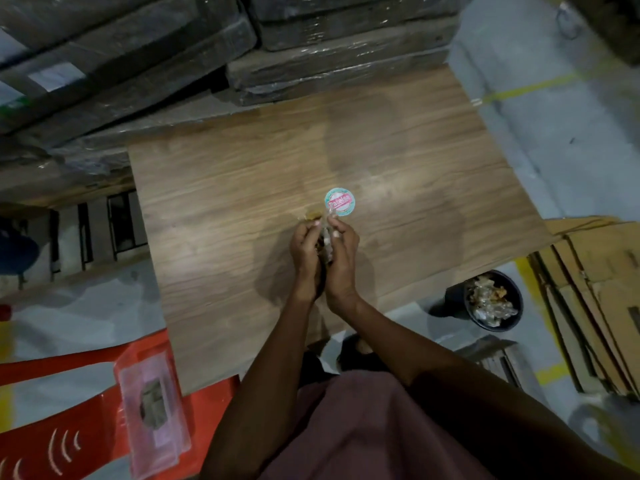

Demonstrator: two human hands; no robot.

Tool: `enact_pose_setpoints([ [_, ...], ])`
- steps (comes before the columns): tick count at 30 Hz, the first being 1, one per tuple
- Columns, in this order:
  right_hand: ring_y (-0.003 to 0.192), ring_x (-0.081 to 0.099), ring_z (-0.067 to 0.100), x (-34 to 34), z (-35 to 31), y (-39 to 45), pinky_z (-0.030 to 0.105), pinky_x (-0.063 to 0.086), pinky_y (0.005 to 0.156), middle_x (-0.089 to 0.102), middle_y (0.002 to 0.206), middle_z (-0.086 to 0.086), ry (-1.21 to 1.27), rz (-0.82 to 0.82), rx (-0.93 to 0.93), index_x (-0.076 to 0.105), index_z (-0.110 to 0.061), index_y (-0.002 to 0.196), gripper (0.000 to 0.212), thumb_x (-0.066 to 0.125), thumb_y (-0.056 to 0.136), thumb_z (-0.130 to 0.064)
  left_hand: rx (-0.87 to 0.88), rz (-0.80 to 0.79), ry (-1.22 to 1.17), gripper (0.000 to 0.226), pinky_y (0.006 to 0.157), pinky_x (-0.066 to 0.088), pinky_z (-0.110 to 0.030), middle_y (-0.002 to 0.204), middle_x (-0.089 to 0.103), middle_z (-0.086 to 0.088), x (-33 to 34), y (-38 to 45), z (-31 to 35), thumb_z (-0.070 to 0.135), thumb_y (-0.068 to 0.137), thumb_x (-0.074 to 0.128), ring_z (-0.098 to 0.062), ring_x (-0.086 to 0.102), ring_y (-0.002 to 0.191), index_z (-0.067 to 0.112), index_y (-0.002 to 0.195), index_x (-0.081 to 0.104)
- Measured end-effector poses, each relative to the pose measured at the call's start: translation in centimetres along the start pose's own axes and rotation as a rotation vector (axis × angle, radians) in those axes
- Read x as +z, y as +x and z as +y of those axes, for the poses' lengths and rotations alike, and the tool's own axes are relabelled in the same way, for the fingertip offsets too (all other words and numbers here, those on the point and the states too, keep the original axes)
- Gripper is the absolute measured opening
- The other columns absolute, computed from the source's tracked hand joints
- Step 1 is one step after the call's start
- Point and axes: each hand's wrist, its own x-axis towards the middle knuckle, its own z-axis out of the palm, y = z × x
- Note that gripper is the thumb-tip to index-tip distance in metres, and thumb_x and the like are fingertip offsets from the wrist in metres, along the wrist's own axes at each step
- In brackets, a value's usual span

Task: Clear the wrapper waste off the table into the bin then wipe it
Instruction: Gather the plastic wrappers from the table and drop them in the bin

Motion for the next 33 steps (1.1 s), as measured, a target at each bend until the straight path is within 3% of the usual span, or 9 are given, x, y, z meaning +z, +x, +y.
enact_pose_setpoints([
  [5,0.149,0.032,0.008,-4.8,-4.0,2.6,0.038,0.032,0.122,0.036,0.152,-0.017,-0.005,0.04,-0.043,0.061,-0.038,0.113,0.028,0.044,0.093,-0.048,0.051,-0.068,0.039,0.021,0.065,0.05,-0.014,0.076,0.066,0.002,6.8,-2.4,0.3,0.0,0.1,0.053,0.002,0.063,0.064,0.011,0.083,0.059],
  [7,0.144,0.039,0.005,-7.6,-5.8,3.9,0.036,0.037,0.117,0.044,0.146,-0.017,0.027,0.048,-0.058,0.062,-0.033,0.111,0.021,0.044,0.1,-0.035,0.07,-0.094,0.032,0.02,0.067,0.051,-0.014,0.083,0.064,-0.003,10.0,-3.6,-0.6,-0.001,0.102,0.05,0.001,0.063,0.068,0.009,0.087,0.059],
  [9,0.126,0.053,-0.005,-11.0,-7.4,5.4,0.029,0.045,0.107,0.055,0.136,-0.008,0.073,0.075,-0.078,0.061,-0.015,0.113,0.021,0.045,0.102,-0.022,0.097,-0.129,0.022,0.015,0.07,0.051,-0.016,0.084,0.063,-0.002,13.4,-5.2,-1.7,0.005,0.103,0.052,-0.001,0.062,0.071,0.01,0.09,0.058],
  [11,0.114,0.062,0.005,-14.4,-9.0,6.6,0.035,0.052,0.099,0.062,0.122,-0.001,0.08,0.124,-0.085,0.059,-0.01,0.112,0.023,0.047,0.099,-0.024,0.16,-0.159,0.069,0.015,0.071,0.049,-0.016,0.084,0.063,0.0,16.8,-6.9,-2.9,0.006,0.104,0.052,-0.001,0.06,0.073,0.011,0.091,0.06],
  [14,0.107,0.063,0.029,-19.1,-11.3,7.7,0.051,0.053,0.094,0.062,0.111,0.006,0.14,0.21,-0.073,0.058,-0.019,0.107,0.019,0.049,0.096,-0.032,0.287,-0.215,0.178,0.013,0.071,0.048,-0.016,0.083,0.066,0.004,21.4,-9.2,-4.2,0.014,0.103,0.057,-0.001,0.061,0.074,0.011,0.093,0.065],
  [22,0.096,0.065,0.02,-29.4,-15.6,11.0,0.031,0.055,0.074,0.061,0.111,0.009,0.351,0.387,0.02,0.054,-0.019,0.114,0.016,0.053,0.099,-0.022,0.39,-0.408,0.371,0.019,0.065,0.046,-0.021,0.073,0.067,0.01,32.1,-12.3,-6.7,0.032,0.095,0.057,-0.004,0.061,0.068,0.022,0.084,0.068],
  [26,0.083,0.069,0.02,-32.1,-15.1,13.1,0.036,0.053,0.071,0.067,0.091,0.009,0.22,0.435,0.168,0.062,-0.011,0.099,0.044,0.049,0.09,-0.052,0.391,-0.451,0.446,0.034,0.063,0.046,-0.02,0.073,0.068,0.006,34.7,-11.7,-9.1,0.042,0.093,0.056,-0.006,0.062,0.068,0.011,0.086,0.07],
  [29,0.08,0.07,0.017,-34.6,-14.9,13.9,0.031,0.053,0.072,0.072,0.079,0.002,0.392,0.451,0.341,0.068,-0.02,0.083,0.055,0.038,0.104,-0.06,0.376,-0.514,0.511,0.027,0.063,0.045,-0.016,0.073,0.067,0.01,36.1,-11.4,-10.7,0.037,0.094,0.057,-0.002,0.061,0.068,0.014,0.089,0.071],
  [33,0.065,0.067,0.012,-38.7,-14.2,14.5,0.028,0.05,0.065,0.068,0.064,-0.003,0.593,0.503,0.439,0.069,-0.023,0.057,0.066,0.045,0.099,-0.067,0.392,-0.684,0.61,0.021,0.07,0.048,-0.014,0.079,0.069,0.013,38.5,-11.5,-13.0,0.031,0.094,0.057,0.004,0.064,0.076,0.016,0.091,0.071],
])
